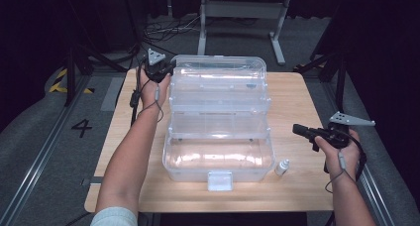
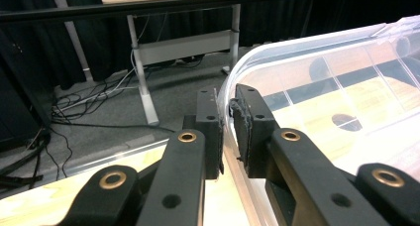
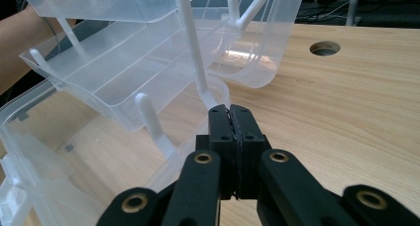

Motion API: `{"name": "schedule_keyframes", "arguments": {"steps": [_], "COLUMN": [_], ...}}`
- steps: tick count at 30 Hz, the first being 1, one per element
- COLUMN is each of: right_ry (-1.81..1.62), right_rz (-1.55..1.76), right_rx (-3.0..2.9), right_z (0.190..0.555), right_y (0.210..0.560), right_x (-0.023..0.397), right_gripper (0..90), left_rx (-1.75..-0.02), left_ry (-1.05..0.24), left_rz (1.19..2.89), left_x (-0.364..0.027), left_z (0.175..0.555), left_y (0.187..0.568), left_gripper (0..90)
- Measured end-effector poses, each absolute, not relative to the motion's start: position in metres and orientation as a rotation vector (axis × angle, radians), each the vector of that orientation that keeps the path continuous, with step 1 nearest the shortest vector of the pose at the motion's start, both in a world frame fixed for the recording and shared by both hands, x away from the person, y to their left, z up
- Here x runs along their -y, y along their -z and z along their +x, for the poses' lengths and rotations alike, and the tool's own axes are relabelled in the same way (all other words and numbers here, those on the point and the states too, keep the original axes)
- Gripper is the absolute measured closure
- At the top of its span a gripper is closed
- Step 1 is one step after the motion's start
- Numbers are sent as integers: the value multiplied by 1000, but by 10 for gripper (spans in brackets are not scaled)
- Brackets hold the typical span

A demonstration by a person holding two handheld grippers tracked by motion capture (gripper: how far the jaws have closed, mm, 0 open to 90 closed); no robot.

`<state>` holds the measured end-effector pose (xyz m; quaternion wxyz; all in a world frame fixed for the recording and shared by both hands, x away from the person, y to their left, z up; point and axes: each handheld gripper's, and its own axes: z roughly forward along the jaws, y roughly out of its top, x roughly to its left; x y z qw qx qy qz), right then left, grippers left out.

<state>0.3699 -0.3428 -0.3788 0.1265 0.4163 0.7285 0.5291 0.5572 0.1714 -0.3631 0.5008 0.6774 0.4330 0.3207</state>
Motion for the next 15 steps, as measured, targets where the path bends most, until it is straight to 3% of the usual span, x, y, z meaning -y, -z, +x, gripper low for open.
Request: {"name": "schedule_keyframes", "arguments": {"steps": [15], "right_ry": [-1520], "right_rz": [1227], "right_rx": [-2138], "right_z": [371], "right_y": [382], "right_x": [339], "right_gripper": [898], "left_rx": [-1046], "left_ry": [-760], "left_rz": [1631], "left_x": [-172], "left_z": [566], "left_y": [379], "left_gripper": [802]}}
